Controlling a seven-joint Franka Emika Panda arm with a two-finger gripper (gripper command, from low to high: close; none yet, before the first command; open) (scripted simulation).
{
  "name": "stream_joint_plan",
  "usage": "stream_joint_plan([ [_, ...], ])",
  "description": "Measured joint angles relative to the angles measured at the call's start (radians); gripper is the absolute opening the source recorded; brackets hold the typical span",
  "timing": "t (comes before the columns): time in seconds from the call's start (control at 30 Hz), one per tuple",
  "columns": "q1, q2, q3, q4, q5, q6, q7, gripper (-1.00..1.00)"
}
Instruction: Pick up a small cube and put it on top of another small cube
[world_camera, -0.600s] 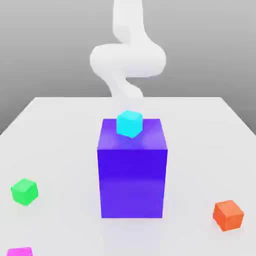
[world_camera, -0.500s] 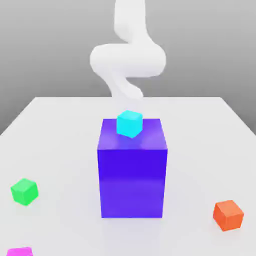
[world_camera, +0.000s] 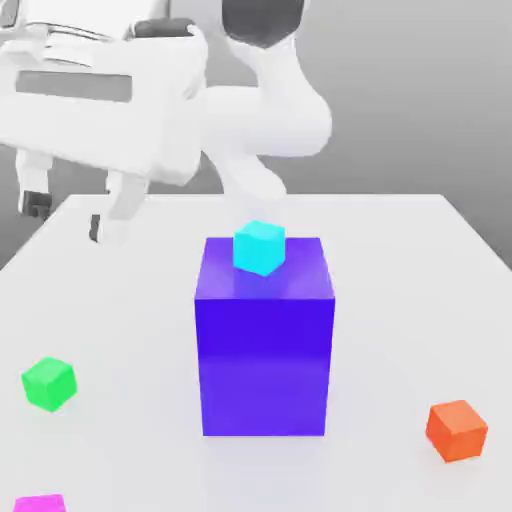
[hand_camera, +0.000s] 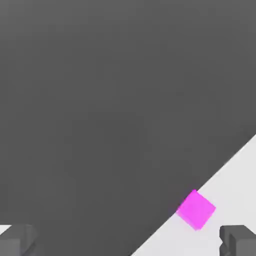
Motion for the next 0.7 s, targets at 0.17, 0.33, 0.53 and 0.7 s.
stream_joint_plan([
  [0.17,-0.040,0.175,-0.022,0.026,0.010,0.041,0.135,0.00],
  [0.33,-0.066,0.343,-0.049,0.049,0.070,0.087,0.236,0.00],
  [0.53,-0.107,0.542,-0.056,0.082,0.172,0.162,0.308,0.00],
  [0.7,-0.107,0.645,-0.059,0.105,0.173,0.237,0.314,-1.00],
])
